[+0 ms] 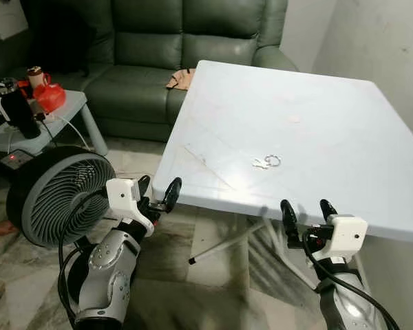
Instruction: Hang keys on a hook
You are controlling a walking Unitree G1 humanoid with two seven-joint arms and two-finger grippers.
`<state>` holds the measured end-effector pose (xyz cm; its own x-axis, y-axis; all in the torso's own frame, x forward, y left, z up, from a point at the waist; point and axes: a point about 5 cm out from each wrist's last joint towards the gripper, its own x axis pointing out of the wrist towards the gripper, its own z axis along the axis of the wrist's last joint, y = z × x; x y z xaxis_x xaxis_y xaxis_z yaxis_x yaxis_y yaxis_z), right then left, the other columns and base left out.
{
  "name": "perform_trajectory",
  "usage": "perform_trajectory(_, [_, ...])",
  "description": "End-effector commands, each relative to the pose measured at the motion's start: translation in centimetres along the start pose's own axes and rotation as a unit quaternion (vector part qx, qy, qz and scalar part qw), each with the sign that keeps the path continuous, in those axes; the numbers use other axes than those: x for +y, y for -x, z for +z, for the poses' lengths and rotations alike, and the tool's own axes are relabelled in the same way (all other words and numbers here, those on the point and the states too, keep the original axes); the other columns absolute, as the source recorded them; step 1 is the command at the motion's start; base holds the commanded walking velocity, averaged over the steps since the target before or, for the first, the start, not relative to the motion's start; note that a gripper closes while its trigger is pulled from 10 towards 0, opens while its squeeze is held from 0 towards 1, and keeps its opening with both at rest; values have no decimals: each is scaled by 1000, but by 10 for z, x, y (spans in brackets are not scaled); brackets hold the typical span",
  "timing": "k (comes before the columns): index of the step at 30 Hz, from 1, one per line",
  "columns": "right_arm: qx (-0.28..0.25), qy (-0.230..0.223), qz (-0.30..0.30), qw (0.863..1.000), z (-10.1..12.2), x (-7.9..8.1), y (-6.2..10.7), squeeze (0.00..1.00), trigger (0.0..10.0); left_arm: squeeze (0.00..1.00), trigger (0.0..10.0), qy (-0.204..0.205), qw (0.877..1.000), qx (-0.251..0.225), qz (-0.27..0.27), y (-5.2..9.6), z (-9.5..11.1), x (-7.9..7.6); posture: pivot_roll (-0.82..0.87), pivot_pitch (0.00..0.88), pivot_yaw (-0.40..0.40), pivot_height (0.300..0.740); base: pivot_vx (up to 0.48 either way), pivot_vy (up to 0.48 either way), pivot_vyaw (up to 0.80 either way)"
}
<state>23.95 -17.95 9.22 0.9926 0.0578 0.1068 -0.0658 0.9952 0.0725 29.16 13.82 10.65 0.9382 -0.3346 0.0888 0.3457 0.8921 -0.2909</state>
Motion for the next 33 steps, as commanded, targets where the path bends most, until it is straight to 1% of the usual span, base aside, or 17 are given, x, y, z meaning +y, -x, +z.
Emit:
perform_trajectory(1, [-9, 2, 2, 1000, 6, 1, 0, 0, 10000, 0, 10000, -8, 1000, 1, -4, 0, 3, 0, -48, 0, -23, 740, 465, 0, 0])
perform_trajectory(12, [0, 5, 14, 1000, 3, 4, 1, 0, 10000, 0, 10000, -18, 1000, 6, -2, -2, 4, 0, -49, 0, -22, 740, 419, 0, 0])
perform_trajectory(20, [3, 19, 28, 999, 3, 4, 0, 0, 10000, 0, 10000, -25, 1000, -5, 3, -2, 4, -4, -46, 0, -29, 740, 0, 0, 0])
perform_trajectory(22, [7, 29, 31, 999, 3, 4, -2, 0, 10000, 0, 10000, -24, 1000, -7, -2, -2, 3, -6, -45, 0, -31, 740, 0, 0, 0])
perform_trajectory(26, [7, 24, 45, 999, 4, 4, -3, 0, 10000, 0, 10000, -29, 1000, -9, -5, -1, 3, -7, -43, 0, -34, 740, 0, 0, 0])
perform_trajectory(27, [8, 23, 50, 998, 5, 4, -3, 1000, 10000, 0, 10000, -28, 1000, -9, -6, -1, 2, -8, -41, 0, -37, 740, 0, 0, 0])
perform_trajectory(29, [8, 33, 56, 998, 6, 2, -4, 1000, 10000, 0, 10000, -30, 999, -9, -7, 1, 1, -10, -38, 0, -40, 740, 0, 0, 0])
perform_trajectory(32, [11, 36, 71, 997, 6, 2, -5, 1000, 10000, 0, 10000, -35, 999, -12, -8, 2, 0, -11, -35, 0, -44, 740, 0, 0, 0])
perform_trajectory(33, [14, 54, 85, 995, 7, 2, -5, 1000, 10000, 0, 10000, -36, 999, -14, -9, 2, 0, -12, -33, 0, -46, 740, 0, 0, 0])
